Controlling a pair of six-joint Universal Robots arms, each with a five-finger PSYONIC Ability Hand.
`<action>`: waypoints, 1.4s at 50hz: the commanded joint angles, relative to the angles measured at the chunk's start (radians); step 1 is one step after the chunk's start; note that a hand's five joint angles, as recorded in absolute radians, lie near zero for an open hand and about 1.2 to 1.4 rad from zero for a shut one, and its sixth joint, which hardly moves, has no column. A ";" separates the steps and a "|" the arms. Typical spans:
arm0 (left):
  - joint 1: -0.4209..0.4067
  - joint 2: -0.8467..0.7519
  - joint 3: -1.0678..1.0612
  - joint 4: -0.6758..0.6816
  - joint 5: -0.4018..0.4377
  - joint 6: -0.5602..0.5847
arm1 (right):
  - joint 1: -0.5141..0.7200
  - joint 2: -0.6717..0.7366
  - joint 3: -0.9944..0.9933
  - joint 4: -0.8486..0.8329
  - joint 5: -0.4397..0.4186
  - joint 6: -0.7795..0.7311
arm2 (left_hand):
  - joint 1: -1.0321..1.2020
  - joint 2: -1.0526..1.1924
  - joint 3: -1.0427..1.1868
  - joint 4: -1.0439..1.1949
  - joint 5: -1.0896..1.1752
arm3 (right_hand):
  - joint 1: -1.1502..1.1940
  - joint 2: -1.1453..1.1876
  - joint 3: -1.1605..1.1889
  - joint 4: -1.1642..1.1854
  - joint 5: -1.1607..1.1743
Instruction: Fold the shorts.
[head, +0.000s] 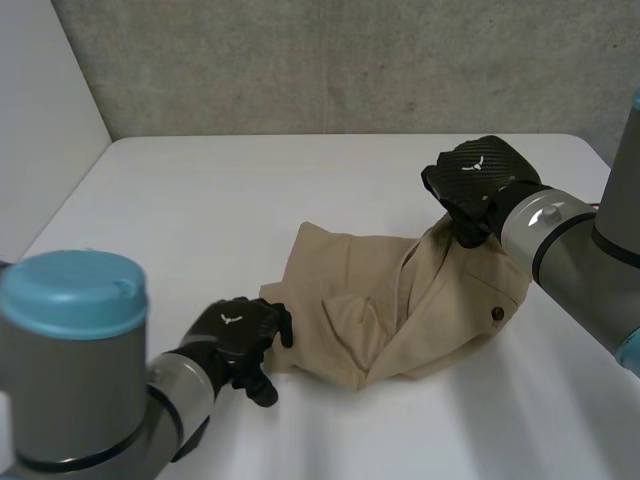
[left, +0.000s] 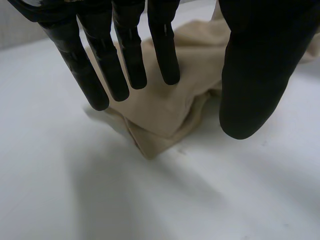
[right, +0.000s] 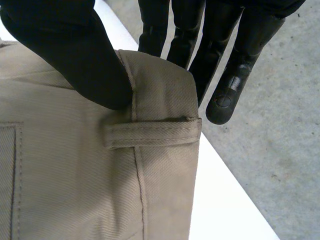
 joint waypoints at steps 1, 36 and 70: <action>-0.004 -0.119 0.076 0.035 -0.043 -0.084 | 0.003 -0.020 0.005 0.004 -0.002 0.044 | 0.039 0.047 0.041 0.047 0.056 | 0.407 0.217 0.209 0.204 0.228; -0.073 -0.503 0.500 0.118 -0.256 -0.075 | 0.000 -0.011 0.051 -0.033 0.003 0.028 | 0.789 0.797 0.791 0.797 0.806 | 0.407 0.217 0.209 0.204 0.228; 0.232 0.356 0.669 -0.101 -0.069 0.278 | -0.061 -0.235 -0.211 -0.085 0.066 -0.040 | 0.790 0.798 0.792 0.798 0.807 | 0.407 0.217 0.209 0.204 0.228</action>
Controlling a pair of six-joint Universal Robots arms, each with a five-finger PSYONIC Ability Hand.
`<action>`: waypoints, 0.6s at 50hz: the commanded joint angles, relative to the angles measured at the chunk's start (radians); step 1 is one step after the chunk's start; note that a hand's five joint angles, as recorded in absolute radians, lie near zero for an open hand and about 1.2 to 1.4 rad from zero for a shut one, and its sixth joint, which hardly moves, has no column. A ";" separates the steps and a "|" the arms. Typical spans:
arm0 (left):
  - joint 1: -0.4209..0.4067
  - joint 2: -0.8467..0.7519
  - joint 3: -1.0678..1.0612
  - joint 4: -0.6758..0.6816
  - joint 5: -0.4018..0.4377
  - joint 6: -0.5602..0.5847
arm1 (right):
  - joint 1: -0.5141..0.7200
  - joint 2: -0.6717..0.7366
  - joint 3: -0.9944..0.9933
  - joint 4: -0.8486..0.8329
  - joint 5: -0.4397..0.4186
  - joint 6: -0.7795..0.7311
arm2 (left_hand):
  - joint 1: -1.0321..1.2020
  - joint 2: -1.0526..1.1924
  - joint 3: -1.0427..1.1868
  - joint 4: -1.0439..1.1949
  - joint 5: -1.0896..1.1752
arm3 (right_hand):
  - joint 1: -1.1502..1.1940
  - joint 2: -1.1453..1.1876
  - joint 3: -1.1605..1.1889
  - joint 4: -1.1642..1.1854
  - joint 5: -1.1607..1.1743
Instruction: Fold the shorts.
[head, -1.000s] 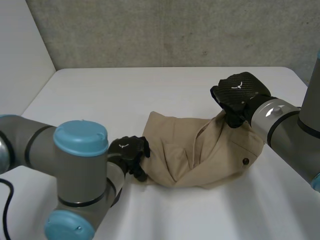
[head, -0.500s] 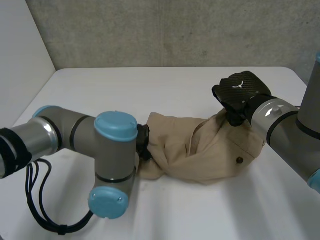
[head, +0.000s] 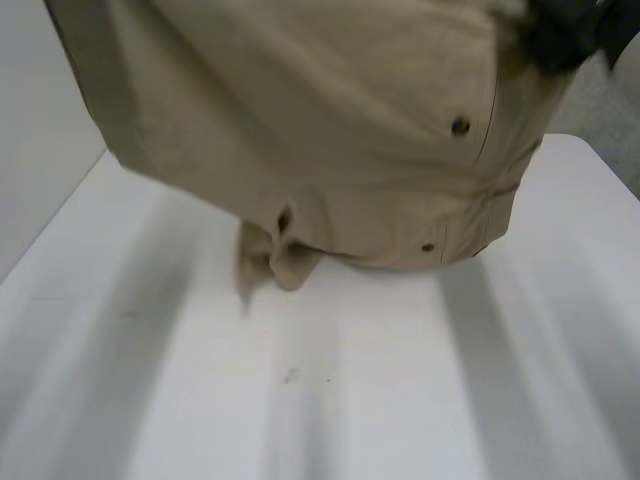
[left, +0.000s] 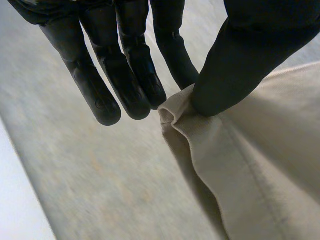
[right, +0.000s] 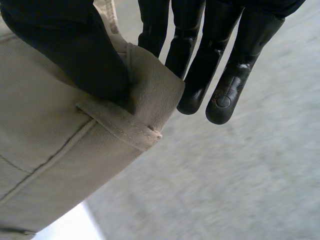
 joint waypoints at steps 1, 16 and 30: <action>0.038 -0.033 0.001 -0.021 -0.004 -0.007 | -0.021 -0.024 0.015 -0.021 0.004 0.043 | 0.269 0.200 0.205 0.202 0.271 | 0.407 0.212 0.209 0.204 0.228; 0.041 -0.616 0.066 -0.001 -0.010 0.000 | -0.005 0.394 -0.035 -0.013 -0.008 0.056 | 0.269 0.200 0.205 0.202 0.271 | 0.407 0.212 0.209 0.204 0.228; 0.023 -0.904 0.815 0.347 -0.128 0.052 | 0.002 0.614 -0.337 -0.712 0.021 0.081 | 0.269 0.200 0.205 0.202 0.271 | 0.407 0.212 0.209 0.204 0.228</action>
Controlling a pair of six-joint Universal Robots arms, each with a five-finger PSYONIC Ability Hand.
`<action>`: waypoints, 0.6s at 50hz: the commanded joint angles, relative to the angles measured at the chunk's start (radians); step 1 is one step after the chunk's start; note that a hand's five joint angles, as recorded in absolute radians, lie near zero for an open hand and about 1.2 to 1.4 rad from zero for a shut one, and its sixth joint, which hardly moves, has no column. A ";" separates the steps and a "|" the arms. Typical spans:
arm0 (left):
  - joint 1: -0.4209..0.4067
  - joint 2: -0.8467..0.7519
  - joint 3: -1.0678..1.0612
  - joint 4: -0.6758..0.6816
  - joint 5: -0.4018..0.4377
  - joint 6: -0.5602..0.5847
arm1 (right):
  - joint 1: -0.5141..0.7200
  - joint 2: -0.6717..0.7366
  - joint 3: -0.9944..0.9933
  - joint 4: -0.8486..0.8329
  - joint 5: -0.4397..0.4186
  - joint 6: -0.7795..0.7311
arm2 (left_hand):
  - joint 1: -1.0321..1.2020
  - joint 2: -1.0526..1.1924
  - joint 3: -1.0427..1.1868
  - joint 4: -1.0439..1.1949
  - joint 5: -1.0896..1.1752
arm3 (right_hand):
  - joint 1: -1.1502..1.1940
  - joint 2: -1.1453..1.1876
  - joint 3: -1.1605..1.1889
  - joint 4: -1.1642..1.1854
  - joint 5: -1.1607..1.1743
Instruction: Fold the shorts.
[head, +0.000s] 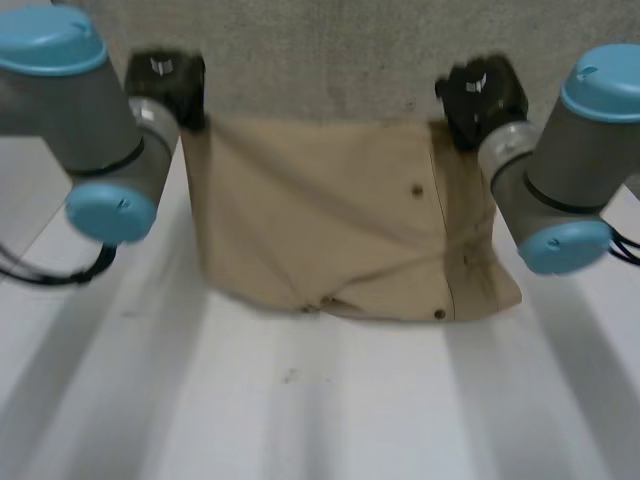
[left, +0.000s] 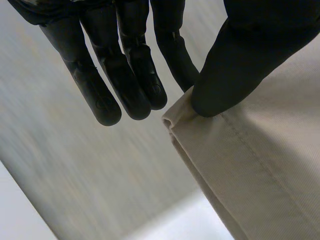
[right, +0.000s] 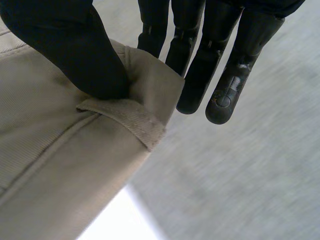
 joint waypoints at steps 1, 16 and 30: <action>-0.018 -0.024 0.363 0.286 -0.070 0.038 | 0.003 0.028 -0.151 -0.401 0.009 0.029 | 0.269 0.196 0.203 0.199 0.271 | 0.407 0.212 0.209 0.200 0.228; -0.017 0.182 -0.024 0.403 -0.081 -0.060 | 0.003 -0.021 -0.159 -0.384 0.012 0.127 | 0.269 0.196 0.203 0.199 0.271 | 0.407 0.212 0.209 0.200 0.228; -0.019 0.184 -0.664 0.302 -0.073 -0.067 | -0.001 0.130 0.085 0.037 -0.086 0.081 | 0.269 0.196 0.203 0.199 0.271 | 0.407 0.212 0.209 0.200 0.228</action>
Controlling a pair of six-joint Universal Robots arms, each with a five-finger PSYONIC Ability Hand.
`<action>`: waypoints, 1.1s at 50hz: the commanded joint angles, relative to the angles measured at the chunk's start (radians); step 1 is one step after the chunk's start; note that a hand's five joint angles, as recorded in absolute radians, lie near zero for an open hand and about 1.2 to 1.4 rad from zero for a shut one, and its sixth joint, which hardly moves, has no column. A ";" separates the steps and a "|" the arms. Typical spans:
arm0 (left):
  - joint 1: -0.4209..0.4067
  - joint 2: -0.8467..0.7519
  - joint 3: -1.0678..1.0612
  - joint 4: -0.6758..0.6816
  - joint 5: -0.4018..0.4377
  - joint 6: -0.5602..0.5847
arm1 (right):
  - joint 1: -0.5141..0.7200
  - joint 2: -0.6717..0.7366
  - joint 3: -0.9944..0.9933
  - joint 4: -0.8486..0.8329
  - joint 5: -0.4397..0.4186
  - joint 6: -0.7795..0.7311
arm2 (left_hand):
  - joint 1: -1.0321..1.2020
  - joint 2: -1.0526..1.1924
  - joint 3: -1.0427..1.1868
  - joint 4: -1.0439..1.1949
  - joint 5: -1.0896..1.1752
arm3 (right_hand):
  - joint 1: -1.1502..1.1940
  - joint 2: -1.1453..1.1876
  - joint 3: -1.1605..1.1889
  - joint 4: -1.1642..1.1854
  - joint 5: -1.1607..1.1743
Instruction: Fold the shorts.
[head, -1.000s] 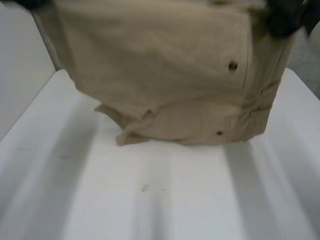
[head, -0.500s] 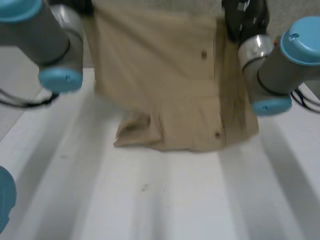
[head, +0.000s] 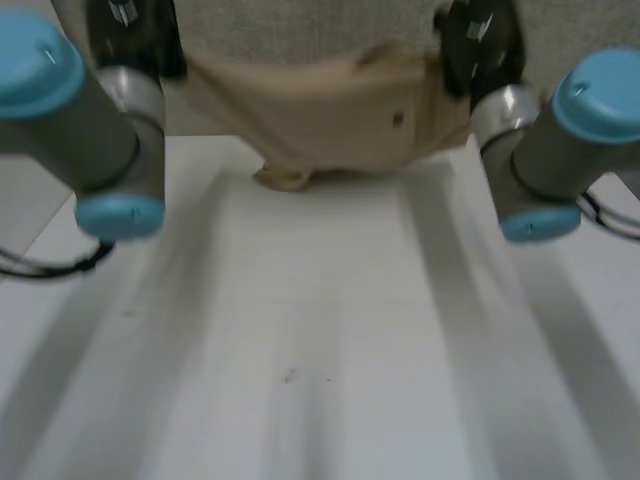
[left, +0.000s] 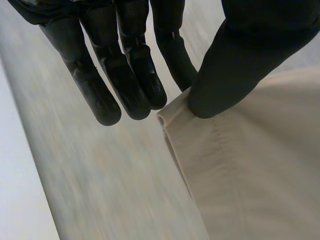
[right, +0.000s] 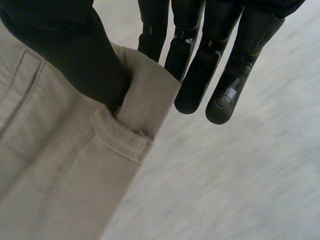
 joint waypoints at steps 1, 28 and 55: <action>-0.002 -0.007 -0.366 -0.092 0.006 0.012 | -0.002 0.102 0.128 0.268 -0.045 -0.048 | 0.269 0.195 0.203 0.198 0.271 | 0.405 0.212 0.208 0.200 0.228; -0.112 0.428 -0.834 -0.450 0.069 0.308 | -0.103 -0.235 0.608 0.686 -0.034 -0.273 | 0.269 0.195 0.203 0.198 0.271 | 0.405 0.212 0.208 0.200 0.228; -0.278 0.386 -0.679 -0.524 0.092 0.340 | -0.177 -0.324 0.834 0.628 -0.071 -0.418 | -0.922 -0.996 -0.989 -0.993 -0.920 | 0.405 0.212 0.208 0.200 0.228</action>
